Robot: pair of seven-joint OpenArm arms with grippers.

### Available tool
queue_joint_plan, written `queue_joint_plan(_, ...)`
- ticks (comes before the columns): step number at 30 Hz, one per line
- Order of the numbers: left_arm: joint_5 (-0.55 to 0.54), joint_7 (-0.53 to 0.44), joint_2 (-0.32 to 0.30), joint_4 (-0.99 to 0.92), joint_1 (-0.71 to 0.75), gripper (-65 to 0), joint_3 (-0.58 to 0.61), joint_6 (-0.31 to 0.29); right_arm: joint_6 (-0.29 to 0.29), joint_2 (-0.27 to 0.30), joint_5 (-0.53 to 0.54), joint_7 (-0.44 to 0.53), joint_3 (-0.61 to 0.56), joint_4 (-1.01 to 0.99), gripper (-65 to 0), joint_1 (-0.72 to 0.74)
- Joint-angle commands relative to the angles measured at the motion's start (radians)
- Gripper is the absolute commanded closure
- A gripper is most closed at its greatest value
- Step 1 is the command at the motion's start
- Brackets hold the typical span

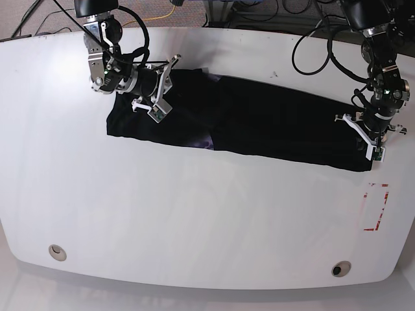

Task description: Layout the t-shirt on the table in an organized manner, then fold the t-shirt properly

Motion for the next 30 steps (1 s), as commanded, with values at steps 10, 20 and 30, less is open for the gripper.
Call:
queue_joint_plan(10, -0.006, -0.024, -0.02, 0.021, -0.012, 0.0, -0.005, 0.001, -0.03, 0.177, -0.057, 0.014, 0.009, -0.081, -0.5, 0.032)
queue_joint_plan(20, -0.006, -0.024, -0.017, 0.021, -0.012, 0.0, 0.0, 0.001, -0.03, 0.218, -0.055, 0.012, 0.009, -0.083, -0.5, 0.024)
queue_joint_plan(30, -0.011, -0.022, -0.017, 0.021, -0.014, 0.0, 0.001, 0.0, -0.03, 0.218, -0.063, 0.016, 0.01, -0.084, -0.3, 0.003)
